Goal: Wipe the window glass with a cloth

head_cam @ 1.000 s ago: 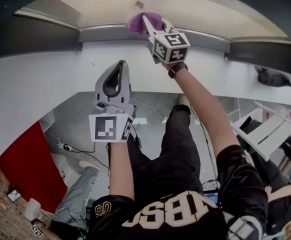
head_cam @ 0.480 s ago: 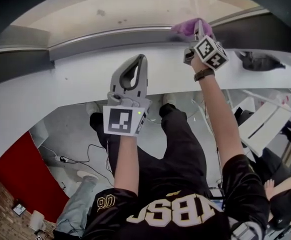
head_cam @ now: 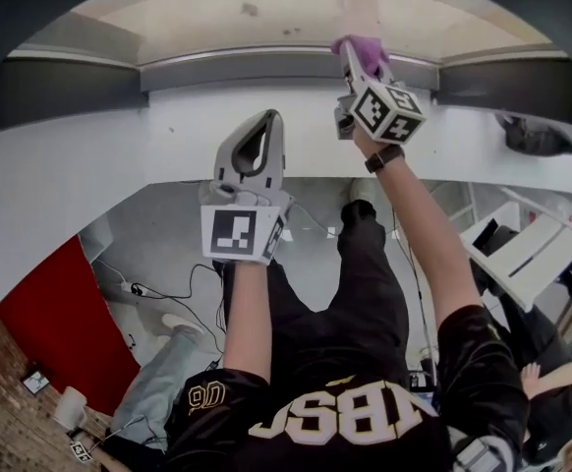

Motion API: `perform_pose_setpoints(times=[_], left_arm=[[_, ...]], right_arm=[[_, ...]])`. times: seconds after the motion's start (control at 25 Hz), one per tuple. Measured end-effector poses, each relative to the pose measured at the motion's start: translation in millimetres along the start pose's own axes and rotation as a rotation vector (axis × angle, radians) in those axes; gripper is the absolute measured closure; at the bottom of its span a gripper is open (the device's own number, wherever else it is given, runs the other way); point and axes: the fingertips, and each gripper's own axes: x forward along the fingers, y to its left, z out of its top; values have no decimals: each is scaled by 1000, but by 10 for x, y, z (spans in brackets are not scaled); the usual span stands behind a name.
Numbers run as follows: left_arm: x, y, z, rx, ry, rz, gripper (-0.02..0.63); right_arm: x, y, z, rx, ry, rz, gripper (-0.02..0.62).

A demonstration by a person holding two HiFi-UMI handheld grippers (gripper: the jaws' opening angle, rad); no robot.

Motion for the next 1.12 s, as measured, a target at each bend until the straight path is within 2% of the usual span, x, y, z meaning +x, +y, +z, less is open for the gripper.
perform_pose_setpoints(times=[0.12,0.24,0.36,0.44,0.52,0.68,0.76,0.84,0.96,1.12], left_arm=[[-459,721,68,-2,34,81,588],[-950,1449,191,-4,34,180,586],[-1332,2015,275,17,23,271,586],[-1519,2257,260,31,23,303,586],[-1674,2446,240,26,14,333,587],[-1810,2662,234,15,0,365,587],[-1763,2658,203,2,8,360,586],[-1641,2559,186,-18,12,338,586],[-1332,2250,220,-22,10,285,586],[-793,1624,196,-25,0,205,586]], right_arm=[[419,1088,-568,-61,99,137,569],[968,2162,-1158,-116,191,275,569],[1508,3129,-1588,-111,243,409,569],[1761,3527,-1814,-96,259,431,569],[2000,3705,-1996,-99,267,408,569],[2452,3625,-2015,-19,257,336,569],[2466,3510,-1947,17,259,359,571],[2320,3275,-1885,-4,262,362,571],[2017,2655,-1740,-28,262,317,571],[1562,1467,-1463,-1,249,204,571]])
